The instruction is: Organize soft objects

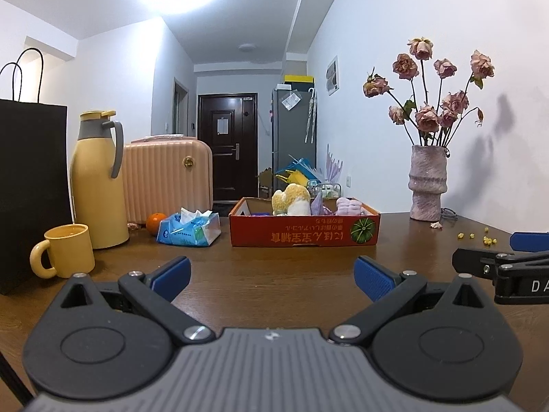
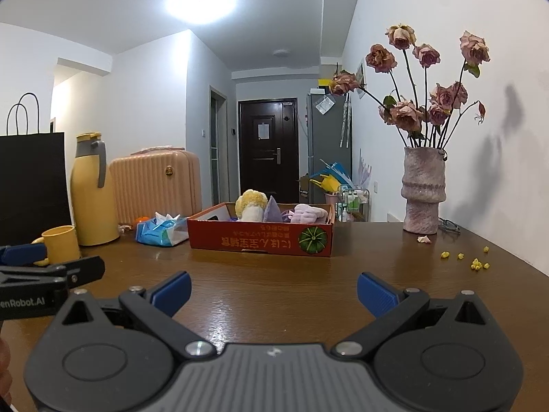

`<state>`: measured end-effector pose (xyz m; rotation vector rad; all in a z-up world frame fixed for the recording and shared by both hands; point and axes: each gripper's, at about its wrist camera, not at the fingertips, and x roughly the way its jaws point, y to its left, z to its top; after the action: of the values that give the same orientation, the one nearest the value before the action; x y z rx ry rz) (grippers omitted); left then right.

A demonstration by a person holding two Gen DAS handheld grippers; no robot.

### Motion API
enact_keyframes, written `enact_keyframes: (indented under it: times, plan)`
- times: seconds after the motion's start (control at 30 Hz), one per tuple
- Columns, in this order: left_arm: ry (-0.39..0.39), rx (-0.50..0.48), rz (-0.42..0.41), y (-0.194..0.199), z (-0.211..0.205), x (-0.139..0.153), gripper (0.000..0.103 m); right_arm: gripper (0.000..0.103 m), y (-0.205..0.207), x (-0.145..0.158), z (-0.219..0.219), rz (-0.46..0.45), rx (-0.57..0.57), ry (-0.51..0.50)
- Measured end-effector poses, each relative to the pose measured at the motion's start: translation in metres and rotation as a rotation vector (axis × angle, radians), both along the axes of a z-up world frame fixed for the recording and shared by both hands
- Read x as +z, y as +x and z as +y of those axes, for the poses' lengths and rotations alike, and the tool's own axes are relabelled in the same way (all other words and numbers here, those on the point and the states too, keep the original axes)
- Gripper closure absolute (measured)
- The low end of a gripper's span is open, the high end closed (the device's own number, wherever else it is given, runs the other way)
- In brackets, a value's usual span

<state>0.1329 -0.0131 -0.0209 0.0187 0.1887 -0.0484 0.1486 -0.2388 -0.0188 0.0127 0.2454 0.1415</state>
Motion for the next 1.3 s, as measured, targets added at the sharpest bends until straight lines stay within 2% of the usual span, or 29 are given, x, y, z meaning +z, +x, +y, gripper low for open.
enact_keyframes:
  times: [1.3]
  plan:
    - [0.013,-0.012,-0.024,-0.0095,-0.0026,0.0027,0.000,0.000,-0.0044,0.0029,-0.0008,-0.014,0.004,-0.001]
